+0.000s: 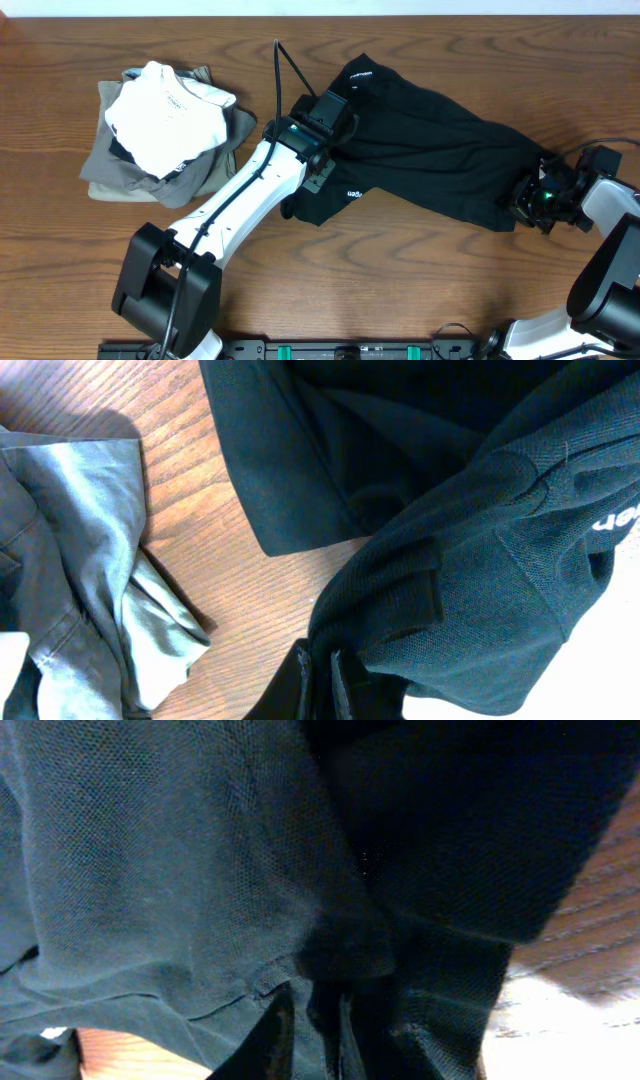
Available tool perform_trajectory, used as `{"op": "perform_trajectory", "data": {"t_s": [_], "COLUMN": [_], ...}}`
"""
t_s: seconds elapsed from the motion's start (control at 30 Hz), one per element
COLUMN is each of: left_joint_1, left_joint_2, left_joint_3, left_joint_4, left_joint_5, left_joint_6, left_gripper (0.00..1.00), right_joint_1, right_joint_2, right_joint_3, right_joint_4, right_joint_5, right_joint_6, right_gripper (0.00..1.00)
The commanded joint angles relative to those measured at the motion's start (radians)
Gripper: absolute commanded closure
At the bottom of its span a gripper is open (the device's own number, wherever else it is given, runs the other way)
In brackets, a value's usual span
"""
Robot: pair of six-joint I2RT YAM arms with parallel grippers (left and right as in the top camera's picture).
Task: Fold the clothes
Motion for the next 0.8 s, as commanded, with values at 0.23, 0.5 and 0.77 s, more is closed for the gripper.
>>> {"op": "perform_trajectory", "data": {"t_s": [0.23, 0.5, 0.77], "left_joint_1": [0.005, 0.005, 0.005], "left_joint_2": [-0.021, -0.025, -0.105], "left_joint_3": [0.016, 0.016, 0.044], "left_joint_4": [0.002, -0.012, -0.019], "left_joint_5": [-0.016, -0.016, -0.016], "left_joint_6": [0.016, 0.013, -0.053], "left_gripper": [0.92, 0.93, 0.94], "right_joint_1": [-0.005, -0.027, -0.100], "right_joint_2": [-0.032, -0.105, -0.347], "right_joint_3": [0.002, 0.041, 0.241], "right_joint_4": [-0.010, -0.013, -0.054], "right_joint_5": [-0.014, -0.193, -0.232], "right_joint_6": [-0.014, -0.029, 0.079], "right_gripper": [0.99, 0.99, 0.99]}}
